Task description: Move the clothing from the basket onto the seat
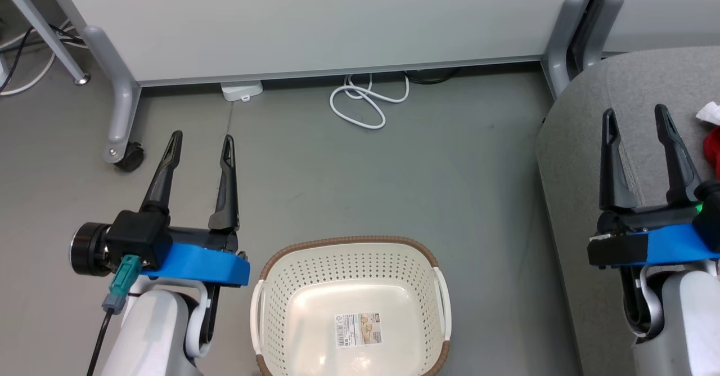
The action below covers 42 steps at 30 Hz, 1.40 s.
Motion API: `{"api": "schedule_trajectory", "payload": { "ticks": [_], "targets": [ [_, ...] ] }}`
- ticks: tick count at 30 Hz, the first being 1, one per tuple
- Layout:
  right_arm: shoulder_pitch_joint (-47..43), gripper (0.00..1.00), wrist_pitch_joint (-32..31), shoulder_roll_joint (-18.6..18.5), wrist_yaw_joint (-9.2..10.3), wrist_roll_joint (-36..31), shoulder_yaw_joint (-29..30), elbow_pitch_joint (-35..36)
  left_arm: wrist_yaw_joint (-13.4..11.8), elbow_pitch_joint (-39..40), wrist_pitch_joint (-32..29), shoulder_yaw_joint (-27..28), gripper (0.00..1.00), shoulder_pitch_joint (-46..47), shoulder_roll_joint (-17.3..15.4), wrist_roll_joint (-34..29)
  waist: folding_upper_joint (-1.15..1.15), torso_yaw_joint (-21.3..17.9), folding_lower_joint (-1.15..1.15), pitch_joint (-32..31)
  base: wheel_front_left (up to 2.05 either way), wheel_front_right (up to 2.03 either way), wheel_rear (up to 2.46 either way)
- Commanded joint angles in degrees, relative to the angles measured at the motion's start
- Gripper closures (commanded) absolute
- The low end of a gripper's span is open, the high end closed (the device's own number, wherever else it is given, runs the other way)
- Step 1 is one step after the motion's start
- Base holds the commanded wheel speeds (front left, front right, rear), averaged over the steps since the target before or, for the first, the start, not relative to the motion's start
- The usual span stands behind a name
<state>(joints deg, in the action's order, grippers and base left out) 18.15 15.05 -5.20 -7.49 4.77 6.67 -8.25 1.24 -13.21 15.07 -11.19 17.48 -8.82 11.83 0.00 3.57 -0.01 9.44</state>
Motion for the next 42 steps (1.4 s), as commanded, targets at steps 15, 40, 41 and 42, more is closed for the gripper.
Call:
{"api": "schedule_trajectory", "payload": {
  "ticks": [15, 40, 41, 42],
  "targets": [
    [-8.88, 0.00, 0.17, 2.23, -0.01, 0.10, -0.57, 2.06, 2.67, -0.80, 0.14, 3.77, 0.00, -6.16, 3.08, -2.42, 0.00, 2.15, 0.01, -4.54, 0.00, 0.00, 0.00],
    [-14.22, 0.00, 0.17, 2.35, -0.02, 2.41, 0.41, 0.27, 3.96, -1.00, 0.14, 7.77, 0.00, -11.31, 4.74, -3.74, 0.00, 0.99, 0.01, -8.40, 0.00, 0.00, 0.00],
    [-14.20, 0.00, 0.17, 2.35, -0.02, 2.42, 0.42, 0.21, 4.05, -1.03, 0.14, 7.76, 0.00, -11.35, 4.77, -3.90, 0.00, 0.95, 0.01, -8.43, 0.00, 0.00, 0.00],
    [-14.11, 0.00, 0.17, 2.36, -0.02, 2.43, 0.43, 0.15, 4.13, -1.08, 0.14, 7.85, 0.00, -11.35, 4.82, -3.89, 0.00, 0.88, 0.01, -8.43, 0.00, 0.00, 0.00]
  ]
}}
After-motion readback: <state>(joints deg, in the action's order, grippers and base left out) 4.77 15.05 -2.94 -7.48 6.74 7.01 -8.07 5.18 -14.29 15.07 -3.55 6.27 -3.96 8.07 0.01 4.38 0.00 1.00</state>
